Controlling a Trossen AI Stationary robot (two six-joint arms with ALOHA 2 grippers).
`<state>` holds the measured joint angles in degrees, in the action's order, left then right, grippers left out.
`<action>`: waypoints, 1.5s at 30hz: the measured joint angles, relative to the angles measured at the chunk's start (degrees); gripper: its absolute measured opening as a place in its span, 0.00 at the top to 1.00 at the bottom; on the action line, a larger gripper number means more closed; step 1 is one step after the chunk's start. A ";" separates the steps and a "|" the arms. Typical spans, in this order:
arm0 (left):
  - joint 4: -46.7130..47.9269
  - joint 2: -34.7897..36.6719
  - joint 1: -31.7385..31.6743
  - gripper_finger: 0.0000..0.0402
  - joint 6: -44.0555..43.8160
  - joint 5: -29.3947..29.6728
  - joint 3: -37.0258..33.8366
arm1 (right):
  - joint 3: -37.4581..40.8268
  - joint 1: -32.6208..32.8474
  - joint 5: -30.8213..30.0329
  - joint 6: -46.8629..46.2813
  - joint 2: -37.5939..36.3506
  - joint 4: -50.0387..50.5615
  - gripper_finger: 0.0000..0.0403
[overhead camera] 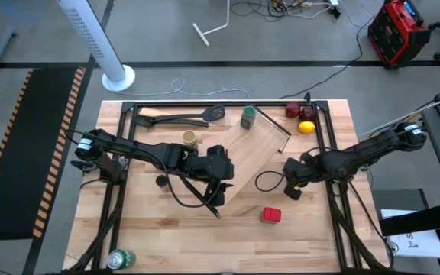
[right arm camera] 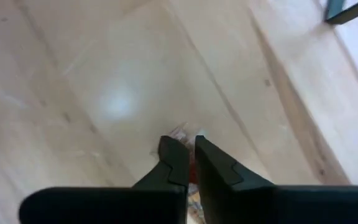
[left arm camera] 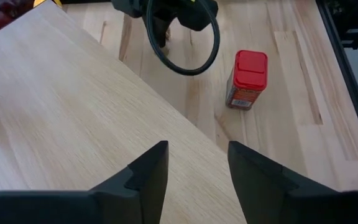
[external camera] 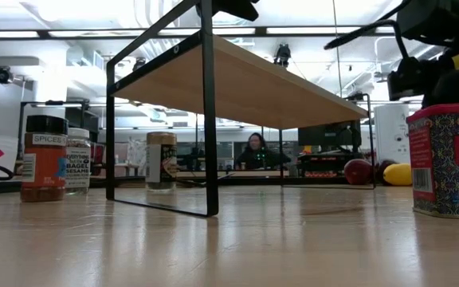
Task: Shelf spices
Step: Remove the brown seasoning bottle from the shelf
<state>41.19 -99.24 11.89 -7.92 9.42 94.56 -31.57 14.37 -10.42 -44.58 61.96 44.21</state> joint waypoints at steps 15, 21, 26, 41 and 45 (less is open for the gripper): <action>0.17 0.32 0.12 0.59 -0.59 -1.02 0.00 | -5.34 -0.27 -0.10 10.60 -0.83 10.58 0.53; 0.15 0.86 0.16 0.62 -0.72 -1.11 0.00 | -5.64 0.28 3.38 -2.06 -0.90 10.70 0.36; 0.34 1.12 0.33 0.62 -0.72 -1.11 0.00 | -5.44 2.42 4.00 -1.10 1.99 7.69 0.28; 2.01 1.86 0.83 0.61 -1.30 -1.10 0.00 | -5.55 3.04 4.24 0.50 3.08 11.51 0.32; 2.22 1.86 0.84 0.62 -1.38 -1.11 0.02 | -5.55 3.65 4.62 4.90 2.99 13.06 0.33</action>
<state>43.41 -97.38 12.73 -9.30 8.32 94.59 -37.12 18.02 -5.80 -39.68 64.95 57.27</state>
